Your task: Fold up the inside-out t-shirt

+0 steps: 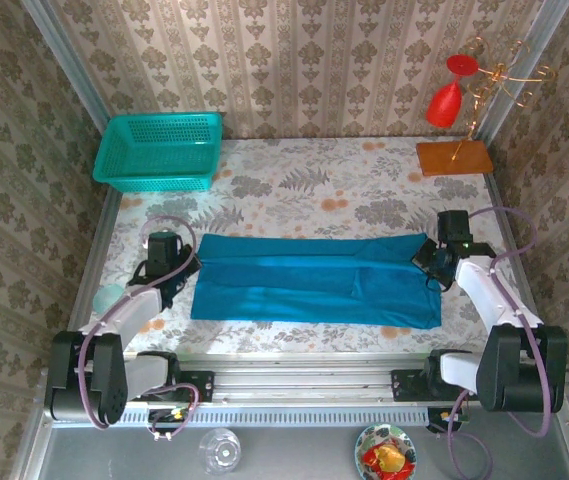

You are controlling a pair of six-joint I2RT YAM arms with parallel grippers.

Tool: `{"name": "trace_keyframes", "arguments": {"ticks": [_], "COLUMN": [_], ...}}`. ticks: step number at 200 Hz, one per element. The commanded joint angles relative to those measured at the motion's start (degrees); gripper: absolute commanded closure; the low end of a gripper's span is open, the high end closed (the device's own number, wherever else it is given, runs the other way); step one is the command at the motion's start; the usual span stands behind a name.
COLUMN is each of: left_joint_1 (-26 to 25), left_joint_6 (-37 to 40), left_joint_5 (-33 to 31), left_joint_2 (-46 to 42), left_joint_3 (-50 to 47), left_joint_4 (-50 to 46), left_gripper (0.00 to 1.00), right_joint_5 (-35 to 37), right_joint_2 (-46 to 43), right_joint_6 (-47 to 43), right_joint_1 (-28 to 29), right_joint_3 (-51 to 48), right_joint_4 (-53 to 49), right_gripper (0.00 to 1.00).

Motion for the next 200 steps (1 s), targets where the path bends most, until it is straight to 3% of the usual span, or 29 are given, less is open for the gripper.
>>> {"name": "trace_keyframes", "arguments": {"ticks": [1,17,31,49,64,101,130,158,200], "left_joint_1": [0.74,0.74,0.74,0.74,0.65,0.05,-1.24,-3.64,-5.54], "left_joint_6": [-2.47,-2.95,-2.97,-2.49,-1.72,2.36,6.14,8.74,11.03], "left_joint_5": [-0.68,-0.75,-1.05,-1.81,-2.2,1.57,9.21,15.46,21.44], "left_joint_2": [-0.93,-2.08,-3.91,-6.77,-9.43,-11.46,-4.23,5.15,18.31], "left_joint_3": [-1.72,-2.36,-2.33,-1.18,-0.13,3.37,9.17,15.72,22.53], "left_joint_4": [-1.7,-2.25,-3.2,-6.09,-8.63,-12.14,-12.67,-13.4,-14.29], "left_gripper": [0.96,0.92,0.9,0.77,0.69,0.73,0.77,0.87,0.9], "right_joint_5": [2.79,2.81,2.94,4.3,4.01,-3.48,-9.33,-12.29,-12.06], "right_joint_2": [-1.41,-3.14,-5.41,-8.18,-9.61,-3.69,6.12,17.3,32.86], "right_joint_6": [4.12,5.22,5.53,4.89,3.45,-2.82,-7.05,-10.99,-16.62], "right_joint_1": [-0.33,-0.28,-0.15,0.33,0.93,8.42,15.93,21.17,30.47], "right_joint_3": [-2.15,-3.46,-4.07,-3.27,-2.33,2.63,8.72,16.88,31.06], "right_joint_4": [0.48,0.43,0.48,-0.26,-0.09,3.91,4.32,1.91,-5.65], "right_gripper": [1.0,0.9,0.7,0.59,0.58,0.58,0.58,0.6,0.64]}}
